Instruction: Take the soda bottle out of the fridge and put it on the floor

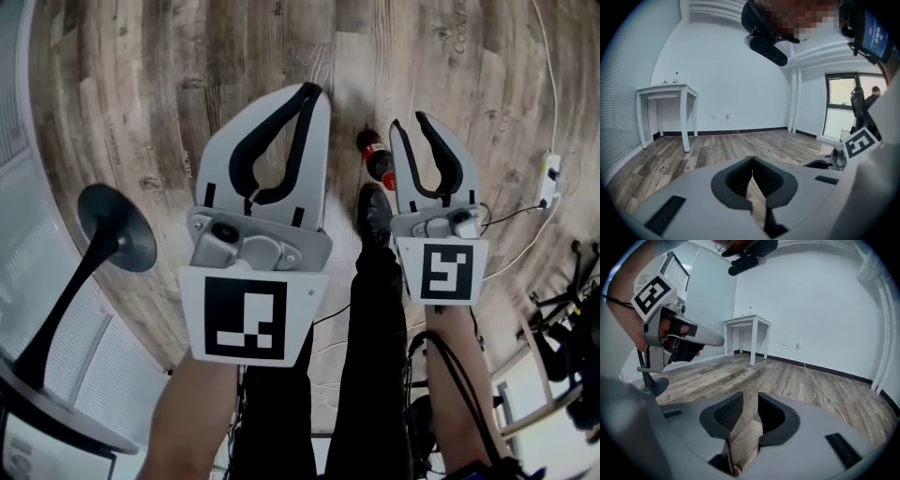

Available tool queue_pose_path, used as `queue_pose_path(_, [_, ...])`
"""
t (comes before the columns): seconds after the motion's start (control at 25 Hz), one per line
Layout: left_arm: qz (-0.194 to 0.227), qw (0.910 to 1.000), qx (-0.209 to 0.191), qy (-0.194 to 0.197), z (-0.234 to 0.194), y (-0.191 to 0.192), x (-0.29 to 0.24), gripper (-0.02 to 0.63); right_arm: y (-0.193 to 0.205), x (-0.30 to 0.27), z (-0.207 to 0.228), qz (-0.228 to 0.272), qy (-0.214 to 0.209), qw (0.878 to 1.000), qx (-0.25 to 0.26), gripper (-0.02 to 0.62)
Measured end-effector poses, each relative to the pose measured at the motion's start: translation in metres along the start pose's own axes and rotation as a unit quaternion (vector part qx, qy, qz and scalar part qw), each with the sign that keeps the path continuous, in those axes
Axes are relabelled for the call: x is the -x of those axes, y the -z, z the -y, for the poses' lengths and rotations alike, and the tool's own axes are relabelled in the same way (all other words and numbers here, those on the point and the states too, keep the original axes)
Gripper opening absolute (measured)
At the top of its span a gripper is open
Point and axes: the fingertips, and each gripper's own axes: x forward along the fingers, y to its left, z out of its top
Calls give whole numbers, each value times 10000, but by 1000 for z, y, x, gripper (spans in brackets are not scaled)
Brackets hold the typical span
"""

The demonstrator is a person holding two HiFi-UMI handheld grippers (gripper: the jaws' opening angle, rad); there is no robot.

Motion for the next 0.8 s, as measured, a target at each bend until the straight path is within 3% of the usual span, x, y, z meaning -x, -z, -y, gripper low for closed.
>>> queue_pose_path(0.44, [662, 9972, -256, -225, -4, -160, 16, 17, -201, 44, 52, 1186, 368, 9919, 263, 56])
queue_pose_path(0.68, [932, 9947, -353, -254, 7, -257, 45, 17, -318, 90, 75, 1676, 547, 9832, 475, 18])
queue_pose_path(0.8, [1260, 9904, -480, -301, 9, -323, 63, 17, -381, 115, 91, 2039, 685, 9754, 487, 14])
